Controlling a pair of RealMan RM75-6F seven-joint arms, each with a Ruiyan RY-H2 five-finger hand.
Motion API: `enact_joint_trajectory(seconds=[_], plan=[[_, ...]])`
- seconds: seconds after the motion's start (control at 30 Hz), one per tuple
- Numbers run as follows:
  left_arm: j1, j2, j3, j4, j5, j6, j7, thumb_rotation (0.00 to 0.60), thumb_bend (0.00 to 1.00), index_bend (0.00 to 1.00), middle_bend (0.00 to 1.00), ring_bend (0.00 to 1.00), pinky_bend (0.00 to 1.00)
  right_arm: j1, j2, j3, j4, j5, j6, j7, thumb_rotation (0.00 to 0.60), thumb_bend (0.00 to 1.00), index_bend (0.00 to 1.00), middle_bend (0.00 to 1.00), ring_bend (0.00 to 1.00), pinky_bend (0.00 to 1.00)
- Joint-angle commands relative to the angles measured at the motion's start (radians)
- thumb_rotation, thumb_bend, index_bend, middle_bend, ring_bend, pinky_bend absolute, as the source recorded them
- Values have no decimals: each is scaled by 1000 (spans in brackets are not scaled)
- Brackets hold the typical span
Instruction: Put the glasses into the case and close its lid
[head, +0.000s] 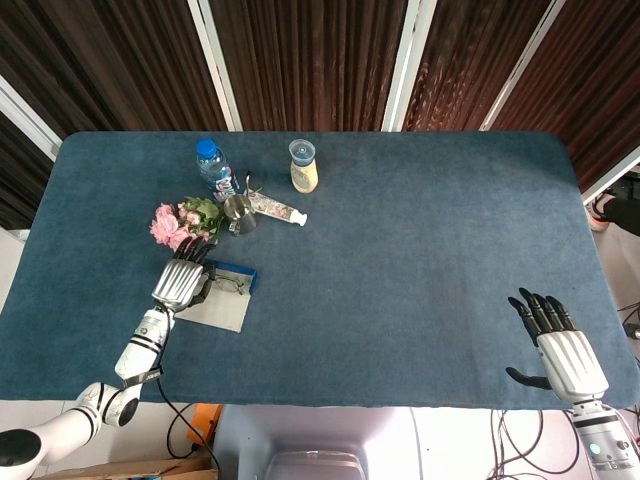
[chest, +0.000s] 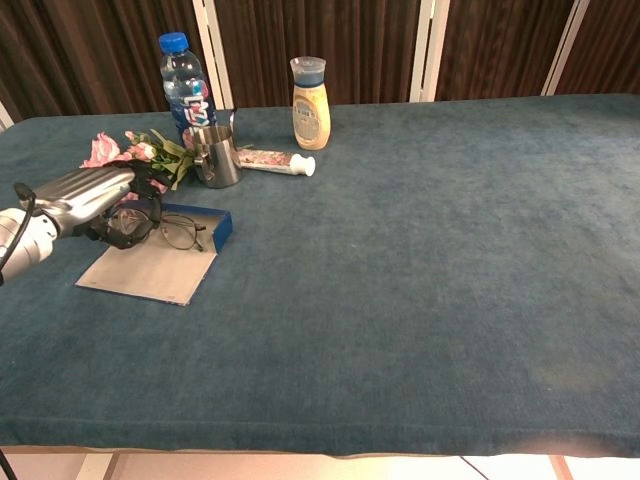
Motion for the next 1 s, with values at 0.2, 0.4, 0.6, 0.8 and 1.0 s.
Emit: enact_joint_trajectory(seconds=[0.2,0.4,0.6,0.8,1.0], plan=[[1,3,5,3,0,-8,1,600,411,629,145,4,19,0,1,-1,-1,0,-1,1,600,252,0,0,0,0],[4,8,4,-2,-3,-8,-7,600,399,472,136,3,19,-1,1,-1,-2,1,-2,-2,600,252,0,0,0,0],[6,8,-3,-2,-10,-2,-14,600,370,405,135,4,33,-2,1,0,-4,1,1,-2,600,252,0,0,0,0],[18,21,-7,-29,-3,43,0,600,369,403,135,6,48,-2,-1,-1,-2,-1,2,-2,600,252,0,0,0,0],[71,121,17,-212,41,150,7,600,369,403,134,7,58,-3,2,-4,-4,-8,4,3,600,252,0,0,0,0]])
